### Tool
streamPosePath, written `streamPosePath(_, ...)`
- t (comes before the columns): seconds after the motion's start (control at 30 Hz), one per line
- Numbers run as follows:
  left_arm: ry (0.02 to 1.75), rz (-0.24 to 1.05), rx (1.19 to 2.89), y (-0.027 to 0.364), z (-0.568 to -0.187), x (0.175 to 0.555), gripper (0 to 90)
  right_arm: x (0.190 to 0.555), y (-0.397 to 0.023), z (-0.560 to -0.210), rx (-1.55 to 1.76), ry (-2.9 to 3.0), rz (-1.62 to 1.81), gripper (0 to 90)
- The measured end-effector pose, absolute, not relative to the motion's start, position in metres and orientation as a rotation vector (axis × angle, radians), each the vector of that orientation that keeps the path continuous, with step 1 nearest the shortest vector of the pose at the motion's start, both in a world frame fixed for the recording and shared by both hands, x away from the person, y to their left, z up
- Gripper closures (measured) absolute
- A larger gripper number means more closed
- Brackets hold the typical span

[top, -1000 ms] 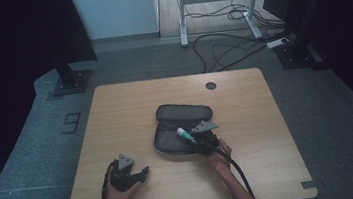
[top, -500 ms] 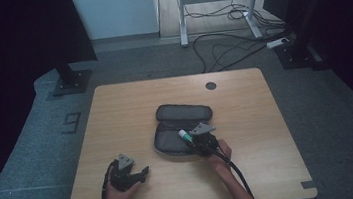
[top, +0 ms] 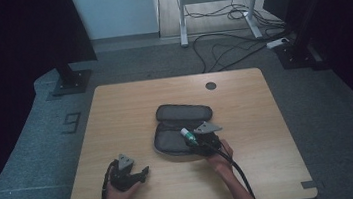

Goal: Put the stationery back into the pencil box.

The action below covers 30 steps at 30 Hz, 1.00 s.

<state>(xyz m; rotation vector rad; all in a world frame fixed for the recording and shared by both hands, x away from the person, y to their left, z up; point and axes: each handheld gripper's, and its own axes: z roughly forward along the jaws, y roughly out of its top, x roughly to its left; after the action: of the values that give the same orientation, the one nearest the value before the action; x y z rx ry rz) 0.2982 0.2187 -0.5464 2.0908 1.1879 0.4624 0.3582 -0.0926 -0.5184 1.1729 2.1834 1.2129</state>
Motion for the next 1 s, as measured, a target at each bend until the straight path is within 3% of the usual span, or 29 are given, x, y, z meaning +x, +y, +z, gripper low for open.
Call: streamPosePath(1.0,1.188,0.458,2.089,0.219,-0.546,0.298,29.5,0.318,-0.126,-0.495,1.132,2.141,1.317,43.0)
